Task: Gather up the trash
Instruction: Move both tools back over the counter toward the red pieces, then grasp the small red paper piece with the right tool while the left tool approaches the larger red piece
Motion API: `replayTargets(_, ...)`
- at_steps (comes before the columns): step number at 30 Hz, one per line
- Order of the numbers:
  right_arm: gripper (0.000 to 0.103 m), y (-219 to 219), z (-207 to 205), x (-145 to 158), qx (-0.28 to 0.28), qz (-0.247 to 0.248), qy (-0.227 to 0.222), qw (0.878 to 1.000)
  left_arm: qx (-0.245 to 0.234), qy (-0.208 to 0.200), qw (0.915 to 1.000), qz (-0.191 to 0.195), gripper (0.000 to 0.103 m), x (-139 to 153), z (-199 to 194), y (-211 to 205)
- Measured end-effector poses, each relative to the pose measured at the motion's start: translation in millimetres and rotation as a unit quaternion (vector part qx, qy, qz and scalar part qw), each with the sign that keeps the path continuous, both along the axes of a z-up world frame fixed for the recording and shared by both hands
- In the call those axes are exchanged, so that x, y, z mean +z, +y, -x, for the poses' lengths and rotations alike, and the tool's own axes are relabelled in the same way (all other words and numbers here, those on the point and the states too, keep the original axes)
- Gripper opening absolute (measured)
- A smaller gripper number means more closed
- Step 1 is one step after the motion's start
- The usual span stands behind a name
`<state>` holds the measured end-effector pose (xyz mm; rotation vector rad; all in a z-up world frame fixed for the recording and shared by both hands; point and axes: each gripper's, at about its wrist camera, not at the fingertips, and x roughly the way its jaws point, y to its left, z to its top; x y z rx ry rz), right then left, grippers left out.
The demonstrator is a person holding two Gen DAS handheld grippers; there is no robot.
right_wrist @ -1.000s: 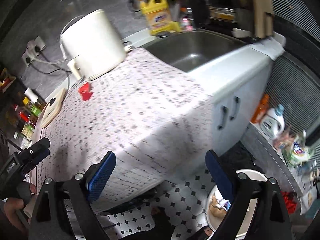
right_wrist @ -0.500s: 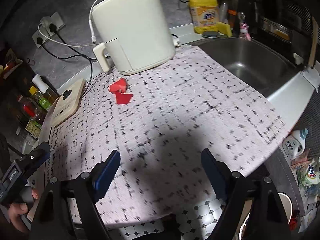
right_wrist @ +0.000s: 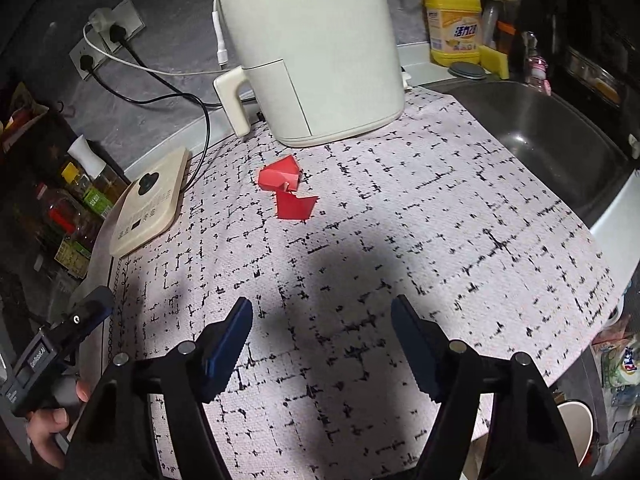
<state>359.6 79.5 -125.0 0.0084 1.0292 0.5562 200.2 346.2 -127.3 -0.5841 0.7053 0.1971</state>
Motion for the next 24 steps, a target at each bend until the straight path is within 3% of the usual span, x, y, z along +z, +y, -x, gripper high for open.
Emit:
replayTargets(9, 0.071, 40, -35, -11, 0.055, -0.005, 0.018, 0.998, 0.051, 0.015, 0.9985, -0.012, 0.097, -1, 2, 10)
replayTargets(14, 0.068, 69, -64, -25, 0.088, -0.007, 0.042, 0.995, 0.101, 0.012, 0.9947, -0.015, 0.097, 8, 10, 16)
replayTargets(18, 0.064, 91, -89, -43, 0.103, -0.004, 0.066, 0.993, 0.135, 0.036, 0.9901, -0.01, 0.097, 1, 11, 20)
replayTargets(24, 0.06, 107, -113, -61, 0.111, 0.003, 0.084, 0.99, 0.163, 0.046, 0.9853, -0.022, 0.097, 5, 8, 14)
